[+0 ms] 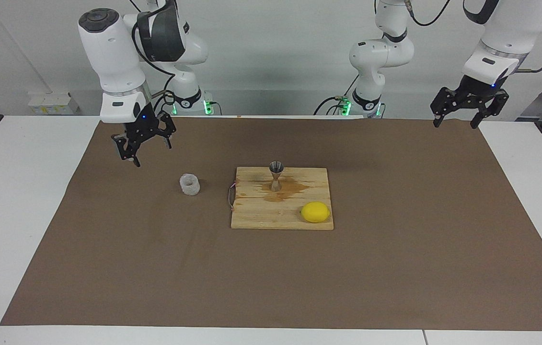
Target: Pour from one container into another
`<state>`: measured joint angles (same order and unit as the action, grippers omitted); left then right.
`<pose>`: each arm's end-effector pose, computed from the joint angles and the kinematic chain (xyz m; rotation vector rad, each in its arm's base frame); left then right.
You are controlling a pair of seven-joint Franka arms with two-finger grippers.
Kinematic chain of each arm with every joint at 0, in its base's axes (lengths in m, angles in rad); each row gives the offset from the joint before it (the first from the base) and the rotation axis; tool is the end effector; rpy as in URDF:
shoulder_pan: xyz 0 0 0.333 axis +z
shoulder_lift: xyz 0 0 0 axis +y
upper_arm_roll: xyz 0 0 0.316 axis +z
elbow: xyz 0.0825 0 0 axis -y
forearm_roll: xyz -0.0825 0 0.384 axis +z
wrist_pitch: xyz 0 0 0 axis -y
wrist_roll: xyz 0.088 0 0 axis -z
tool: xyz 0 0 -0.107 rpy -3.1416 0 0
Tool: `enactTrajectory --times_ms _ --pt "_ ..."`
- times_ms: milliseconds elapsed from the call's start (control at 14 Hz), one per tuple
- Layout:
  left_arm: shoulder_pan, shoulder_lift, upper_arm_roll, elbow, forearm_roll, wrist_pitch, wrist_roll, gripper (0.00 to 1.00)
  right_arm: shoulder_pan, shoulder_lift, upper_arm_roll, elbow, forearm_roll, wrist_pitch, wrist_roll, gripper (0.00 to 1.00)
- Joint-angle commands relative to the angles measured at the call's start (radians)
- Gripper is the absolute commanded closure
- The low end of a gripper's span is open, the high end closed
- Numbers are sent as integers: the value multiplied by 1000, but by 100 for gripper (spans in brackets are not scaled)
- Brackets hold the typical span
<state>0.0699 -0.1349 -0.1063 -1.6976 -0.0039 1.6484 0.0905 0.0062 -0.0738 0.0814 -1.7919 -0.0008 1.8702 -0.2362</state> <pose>0.5191 -0.0232 0.6433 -3.1199 0.1975 -0.1324 0.5519 0.0498 0.5869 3.0738 0.5027 0.2355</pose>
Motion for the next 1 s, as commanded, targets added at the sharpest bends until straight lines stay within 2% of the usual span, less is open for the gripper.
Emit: enactTrajectory --times_ms 0,214,357,929 --pt "-2 -14 2 -4 21 -13 -6 0 -12 9 6 61 -5 -77 267 0" --pt "-2 -14 2 -4 21 -13 -6 0 -17 31 6 133 -4 -138 472 0" --pt "-2 -15 2 -4 21 -13 -6 0 -25 52 6 184 -8 -204 511 0" --pt "-2 -15 2 -4 21 -12 -6 0 -43 25 8 125 7 -227 489 0"
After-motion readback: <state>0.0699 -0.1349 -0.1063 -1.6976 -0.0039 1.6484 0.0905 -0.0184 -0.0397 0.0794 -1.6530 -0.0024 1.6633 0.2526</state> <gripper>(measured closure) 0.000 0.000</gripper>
